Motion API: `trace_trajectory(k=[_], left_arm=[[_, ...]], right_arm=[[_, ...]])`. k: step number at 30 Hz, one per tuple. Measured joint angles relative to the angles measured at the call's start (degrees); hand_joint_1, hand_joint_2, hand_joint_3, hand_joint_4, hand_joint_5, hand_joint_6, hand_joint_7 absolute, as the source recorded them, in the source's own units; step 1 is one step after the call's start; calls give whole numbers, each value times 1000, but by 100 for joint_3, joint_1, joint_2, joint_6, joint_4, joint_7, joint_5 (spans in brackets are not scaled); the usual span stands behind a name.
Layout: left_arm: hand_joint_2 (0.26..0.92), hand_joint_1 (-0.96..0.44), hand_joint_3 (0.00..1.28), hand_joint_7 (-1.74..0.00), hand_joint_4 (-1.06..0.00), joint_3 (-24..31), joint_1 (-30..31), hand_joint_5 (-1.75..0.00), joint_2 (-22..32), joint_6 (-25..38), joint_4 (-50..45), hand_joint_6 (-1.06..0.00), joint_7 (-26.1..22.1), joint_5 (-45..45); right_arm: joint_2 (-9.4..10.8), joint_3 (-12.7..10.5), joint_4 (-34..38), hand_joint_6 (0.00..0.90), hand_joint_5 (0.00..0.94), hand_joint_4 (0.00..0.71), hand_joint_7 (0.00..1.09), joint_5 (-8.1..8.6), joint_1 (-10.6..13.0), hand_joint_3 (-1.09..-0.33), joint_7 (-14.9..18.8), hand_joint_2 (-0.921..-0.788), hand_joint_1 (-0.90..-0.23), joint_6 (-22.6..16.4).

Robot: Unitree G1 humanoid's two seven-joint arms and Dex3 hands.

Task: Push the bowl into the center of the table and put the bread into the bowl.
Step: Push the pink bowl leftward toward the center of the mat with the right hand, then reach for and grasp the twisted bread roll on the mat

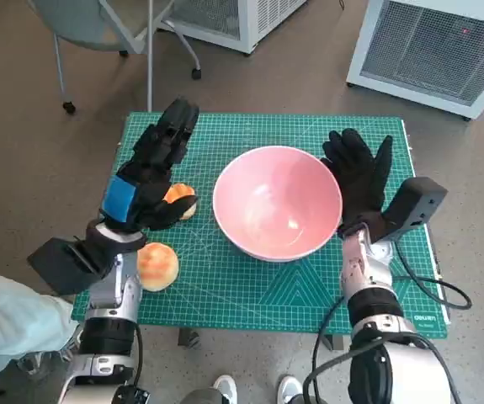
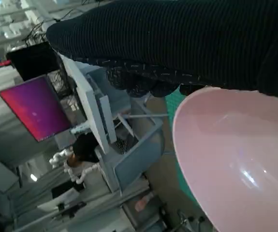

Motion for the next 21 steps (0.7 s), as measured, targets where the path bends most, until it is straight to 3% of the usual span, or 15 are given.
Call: trace_trajectory(k=[6,9,18,21], left_arm=[[921,-629,233,0,-85,-18,0,-1,-25,1,0,-204,58,24],[921,-629,234,0,-85,-30,0,-1,-34,9,0,-204,85,30],[921,-635,240,-1,-90,-132,-23,-2,-102,31,18,-206,143,46],[921,-641,241,-1,-95,-169,-65,-5,-115,32,34,-205,150,46]], right_arm=[[-142,76,-91,123,0,142,247,-34,0,-948,87,-921,-611,-248],[-228,184,-199,114,0,127,240,-152,1,-932,123,-921,-617,-531],[-415,714,-873,118,3,125,252,-624,130,-837,416,-921,-704,-1866],[-437,876,-1202,120,2,124,258,-699,270,-824,470,-921,-720,-2201]])
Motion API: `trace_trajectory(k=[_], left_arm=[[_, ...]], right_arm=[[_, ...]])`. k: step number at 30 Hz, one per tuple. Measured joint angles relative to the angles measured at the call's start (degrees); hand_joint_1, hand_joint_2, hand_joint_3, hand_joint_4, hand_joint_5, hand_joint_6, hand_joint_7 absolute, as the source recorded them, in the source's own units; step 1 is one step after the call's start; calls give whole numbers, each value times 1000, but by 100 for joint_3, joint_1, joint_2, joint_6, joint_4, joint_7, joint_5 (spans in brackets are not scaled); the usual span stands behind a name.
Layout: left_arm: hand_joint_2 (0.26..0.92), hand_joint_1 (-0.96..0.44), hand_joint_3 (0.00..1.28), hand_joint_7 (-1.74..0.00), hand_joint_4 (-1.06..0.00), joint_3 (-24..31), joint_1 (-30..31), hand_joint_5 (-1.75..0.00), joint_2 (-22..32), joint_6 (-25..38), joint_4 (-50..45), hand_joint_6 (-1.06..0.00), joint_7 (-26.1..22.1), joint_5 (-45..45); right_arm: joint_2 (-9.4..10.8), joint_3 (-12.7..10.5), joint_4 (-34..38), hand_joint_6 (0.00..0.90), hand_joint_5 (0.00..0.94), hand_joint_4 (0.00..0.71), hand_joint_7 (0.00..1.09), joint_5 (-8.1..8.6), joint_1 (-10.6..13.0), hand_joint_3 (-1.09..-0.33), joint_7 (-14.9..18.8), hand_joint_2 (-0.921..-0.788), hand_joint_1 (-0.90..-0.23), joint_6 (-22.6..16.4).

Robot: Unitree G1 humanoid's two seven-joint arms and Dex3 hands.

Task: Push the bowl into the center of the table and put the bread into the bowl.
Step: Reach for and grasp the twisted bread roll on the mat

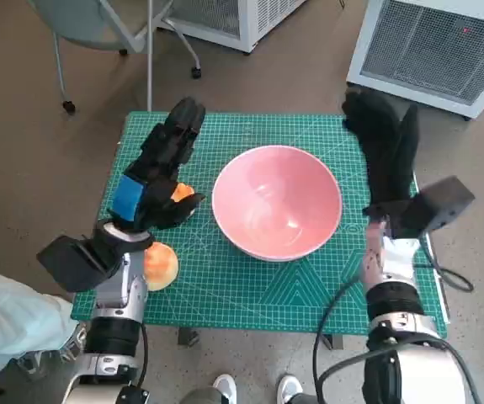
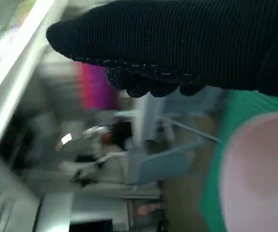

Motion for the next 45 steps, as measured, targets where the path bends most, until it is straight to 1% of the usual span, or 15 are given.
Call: trace_trajectory(k=[3,6,7,9,11,16,21,25,34,38,39,40,42,44,45], left_arm=[[921,-646,244,-1,-101,-22,-67,-7,-26,-1,36,-205,1,0],[921,-649,245,-1,-104,-37,-145,-8,-60,-5,87,-205,1,0],[921,-648,246,-1,-105,-40,-161,-8,-73,-9,94,-206,1,0],[921,-647,247,-1,-107,-53,-191,-8,-101,-29,112,-205,-3,0],[921,-645,248,0,-107,-61,-221,-7,-128,-46,128,-205,-21,-1],[921,-641,250,0,-107,-77,-320,-6,-168,-85,193,-204,-115,-7],[921,-642,252,-1,-107,-75,-416,-5,-180,-88,230,-205,-247,-49],[921,-641,252,-1,-107,-69,-459,-5,-182,-87,236,-205,-355,-98],[921,-651,248,0,-102,-55,-480,-2,-99,-88,228,-201,-533,-115],[921,-654,227,0,-80,-57,-520,-1,304,-162,228,-191,-470,332],[921,-645,179,0,-72,-62,-547,-1,476,-165,223,-187,-445,519],[921,-641,161,0,-69,-62,-565,-1,641,-144,190,-186,-409,687],[915,-620,83,-8,-61,-80,-606,0,1044,6,85,-202,-331,1088],[896,-597,46,-18,-57,-112,-649,-1,1496,321,-88,-222,-262,1545],[871,-565,30,-24,-54,-133,-664,-1,1680,519,-187,-235,-239,1741]], right_arm=[[-9,149,-380,101,1,124,311,-80,204,-812,50,-921,-731,-255],[-16,301,-833,97,0,124,326,-100,441,-810,115,-921,-733,-389],[-17,346,-975,83,0,124,357,-102,516,-809,136,-921,-732,-408],[-23,452,-1331,57,0,124,413,-100,684,-808,183,-921,-734,-424],[-35,551,-1699,41,0,124,446,-96,834,-808,229,-921,-736,-407],[-111,749,-2437,22,2,128,483,-83,1095,-807,291,-921,-757,-251],[-174,860,-2903,5,3,132,511,-40,1262,-800,308,-921,-778,-37],[-195,933,-3128,0,3,132,518,23,1357,-797,311,-921,-788,111],[-198,1018,-3398,-1,1,131,518,36,1404,-794,309,-921,-791,338],[-196,1038,-3452,-1,1,131,518,34,1415,-794,307,-921,-791,395],[-198,1039,-3467,-1,1,131,518,33,1423,-794,306,-921,-791,405],[-197,1040,-3475,-1,1,132,518,33,1428,-794,305,-921,-791,411],[-197,1040,-3489,-1,2,132,519,33,1438,-793,304,-921,-791,422],[-198,1042,-3504,-1,1,132,520,33,1447,-793,302,-921,-791,428],[-197,1042,-3512,-1,1,132,520,33,1453,-793,301,-921,-791,431]])
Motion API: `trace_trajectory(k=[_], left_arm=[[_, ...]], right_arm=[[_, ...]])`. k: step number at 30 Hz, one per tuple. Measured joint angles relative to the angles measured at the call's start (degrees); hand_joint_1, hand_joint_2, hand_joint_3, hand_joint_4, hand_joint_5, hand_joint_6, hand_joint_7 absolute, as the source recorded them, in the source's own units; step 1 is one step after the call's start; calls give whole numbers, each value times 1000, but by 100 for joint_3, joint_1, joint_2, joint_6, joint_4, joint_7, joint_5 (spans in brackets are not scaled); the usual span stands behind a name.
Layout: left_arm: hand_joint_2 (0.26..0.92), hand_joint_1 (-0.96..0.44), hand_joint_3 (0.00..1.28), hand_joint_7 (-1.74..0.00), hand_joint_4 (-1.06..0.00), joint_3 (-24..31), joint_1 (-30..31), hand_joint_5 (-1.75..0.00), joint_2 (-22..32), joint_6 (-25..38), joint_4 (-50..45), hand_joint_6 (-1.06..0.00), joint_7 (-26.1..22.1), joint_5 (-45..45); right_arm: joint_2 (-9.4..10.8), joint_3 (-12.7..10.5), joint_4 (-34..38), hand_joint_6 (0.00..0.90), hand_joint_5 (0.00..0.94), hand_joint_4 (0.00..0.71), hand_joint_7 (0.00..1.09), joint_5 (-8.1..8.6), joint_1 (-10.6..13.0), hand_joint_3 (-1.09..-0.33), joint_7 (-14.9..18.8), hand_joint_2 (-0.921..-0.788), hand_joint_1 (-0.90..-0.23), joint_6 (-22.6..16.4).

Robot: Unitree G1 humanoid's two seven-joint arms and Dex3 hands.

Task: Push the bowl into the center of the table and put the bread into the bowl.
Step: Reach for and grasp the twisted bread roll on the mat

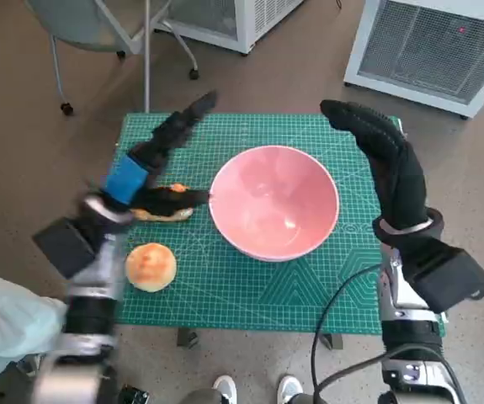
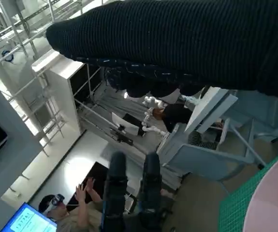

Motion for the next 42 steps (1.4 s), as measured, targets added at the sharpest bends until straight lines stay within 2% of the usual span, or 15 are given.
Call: trace_trajectory(k=[4,9,12,16,19,30,35,42], left_arm=[[805,-453,8,-30,-40,-127,-108,-1,687,1002,-397,-260,-1,686],[760,-307,3,-25,-25,-452,-295,-1,1098,2197,-727,-272,-7,1470],[750,-147,2,-20,-22,-791,-428,-1,1235,2853,-793,-274,-27,1967],[759,24,8,-13,-23,-1138,-525,-1,1261,3214,-702,-275,-98,2249],[765,87,11,-9,-24,-1336,-552,-1,1235,3320,-582,-274,-151,2296],[756,46,4,-1,-44,-2042,-691,-4,1032,3663,-245,-268,-124,2787],[736,-35,1,0,-48,-2355,-893,-3,858,3785,212,-262,-21,3060],[727,-63,0,0,-67,-2766,-1224,-8,509,3832,1120,-258,223,3394]], right_arm=[[-1,-2,-18,-1,1,131,519,0,10,-794,-4,-921,-791,0],[12,11,-23,-1,1,131,518,0,9,-795,-6,-921,-791,5],[32,25,-22,-1,1,131,518,-2,9,-795,-20,-921,-791,51],[56,39,-20,-1,1,131,518,-3,10,-796,-47,-921,-790,75],[65,47,-16,-1,1,131,519,-3,10,-796,-57,-921,-789,79],[79,70,27,-1,1,131,521,-1,10,-799,-77,-921,-784,79],[92,71,46,-1,0,131,521,5,11,-799,-77,-921,-784,77],[113,74,95,-1,0,131,521,9,16,-799,-77,-921,-783,71]])
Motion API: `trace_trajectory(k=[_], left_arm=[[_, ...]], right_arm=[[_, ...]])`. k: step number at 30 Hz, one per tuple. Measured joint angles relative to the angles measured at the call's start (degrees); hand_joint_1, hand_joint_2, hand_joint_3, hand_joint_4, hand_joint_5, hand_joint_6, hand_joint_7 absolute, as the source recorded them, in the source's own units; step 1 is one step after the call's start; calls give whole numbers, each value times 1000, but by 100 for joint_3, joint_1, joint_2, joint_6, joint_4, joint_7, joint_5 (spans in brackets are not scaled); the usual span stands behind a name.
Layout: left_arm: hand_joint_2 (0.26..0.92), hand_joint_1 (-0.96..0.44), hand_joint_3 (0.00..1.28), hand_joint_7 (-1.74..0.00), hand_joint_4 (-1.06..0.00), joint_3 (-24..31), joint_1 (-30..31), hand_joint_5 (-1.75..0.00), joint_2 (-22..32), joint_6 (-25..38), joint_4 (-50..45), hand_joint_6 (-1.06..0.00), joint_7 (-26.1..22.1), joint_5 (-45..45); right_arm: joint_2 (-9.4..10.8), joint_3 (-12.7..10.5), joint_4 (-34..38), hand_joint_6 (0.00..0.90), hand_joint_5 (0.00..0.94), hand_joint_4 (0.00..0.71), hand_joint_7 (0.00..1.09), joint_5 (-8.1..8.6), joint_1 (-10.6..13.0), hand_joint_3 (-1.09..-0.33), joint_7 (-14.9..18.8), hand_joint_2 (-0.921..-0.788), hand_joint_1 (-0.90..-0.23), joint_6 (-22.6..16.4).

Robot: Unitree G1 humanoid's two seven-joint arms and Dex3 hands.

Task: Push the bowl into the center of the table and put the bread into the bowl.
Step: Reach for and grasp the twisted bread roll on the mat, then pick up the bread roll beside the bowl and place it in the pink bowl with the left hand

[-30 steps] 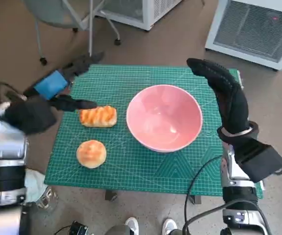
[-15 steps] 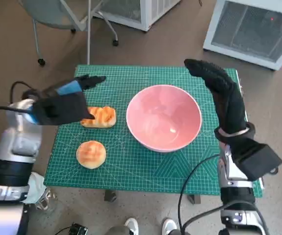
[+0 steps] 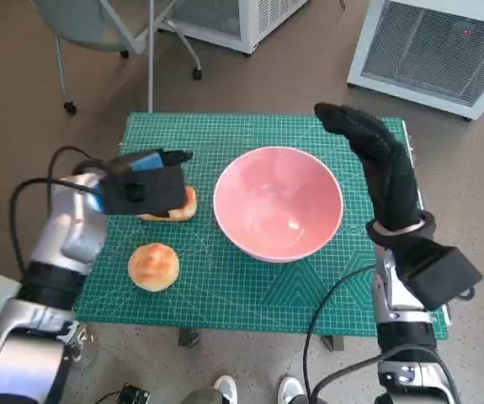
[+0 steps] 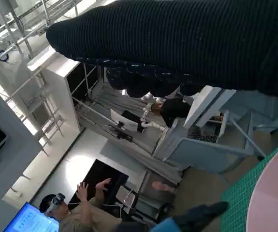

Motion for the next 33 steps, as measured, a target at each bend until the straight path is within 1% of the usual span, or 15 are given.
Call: trace_trajectory(k=[6,10,11,12,13,14,15,16,17,18,19,22,25,29,33], left_arm=[[726,-71,1,-2,-93,-289,-320,-13,-332,-66,1024,-263,293,174],[729,-49,2,-16,-161,-443,-493,-32,-504,-148,1659,-297,498,249],[731,-35,2,-24,-210,-478,-528,-34,-542,-165,1791,-338,550,263],[732,-30,3,-26,-227,-515,-569,-34,-581,-195,1952,-352,618,281],[745,-9,9,-70,-363,-548,-604,-90,-611,-228,2071,-453,686,299],[751,-1,11,-83,-415,-581,-642,-101,-636,-268,2205,-490,791,336],[772,17,14,-142,-584,-611,-679,-197,-656,-304,2315,-595,874,369],[788,29,13,-193,-678,-639,-717,-286,-672,-349,2412,-656,975,396],[813,24,10,-363,-715,-674,-758,-439,-686,-401,2522,-655,1089,424],[852,15,18,-627,-749,-706,-789,-682,-694,-456,2604,-635,1203,441],[870,10,25,-763,-769,-727,-806,-850,-699,-498,2662,-649,1289,455],[895,5,35,-912,-766,-790,-829,-1086,-686,-707,2792,-677,1704,536],[904,3,43,-938,-741,-825,-829,-1202,-651,-907,2813,-699,1944,606],[908,2,50,-928,-721,-818,-826,-1272,-555,-1096,2728,-710,2002,609],[908,2,54,-902,-705,-744,-802,-1303,-370,-1197,2355,-728,1988,585]], right_arm=[[7,0,4,-1,0,131,521,2,7,-799,0,-921,-782,-1],[7,-4,-9,-1,0,131,518,2,23,-799,-1,-921,-782,0],[7,-3,-16,-1,0,131,514,2,28,-799,-1,-921,-782,1],[7,-3,-26,-1,0,131,513,2,36,-799,-3,-921,-782,3],[7,-4,-39,-1,0,131,510,2,44,-799,-4,-921,-780,6],[8,-3,-55,-1,0,131,509,2,52,-799,-6,-921,-779,8],[7,-3,-70,-1,0,131,507,2,61,-800,-7,-921,-775,9],[8,-3,-80,-1,0,131,506,2,67,-800,-8,-921,-773,11],[8,-3,-95,-1,0,131,506,2,76,-800,-9,-921,-772,18],[8,-2,-106,-1,0,131,505,2,83,-801,-9,-921,-771,25],[8,-2,-116,-1,0,131,504,2,88,-801,-9,-921,-770,28],[8,-3,-148,-1,0,130,501,2,107,-802,-12,-921,-768,46],[8,-3,-175,-1,0,130,499,3,117,-802,-13,-921,-768,68],[9,-2,-199,-1,0,130,498,13,122,-802,-13,-921,-768,75],[14,-2,-200,-1,0,131,496,38,125,-801,-12,-921,-769,75]])
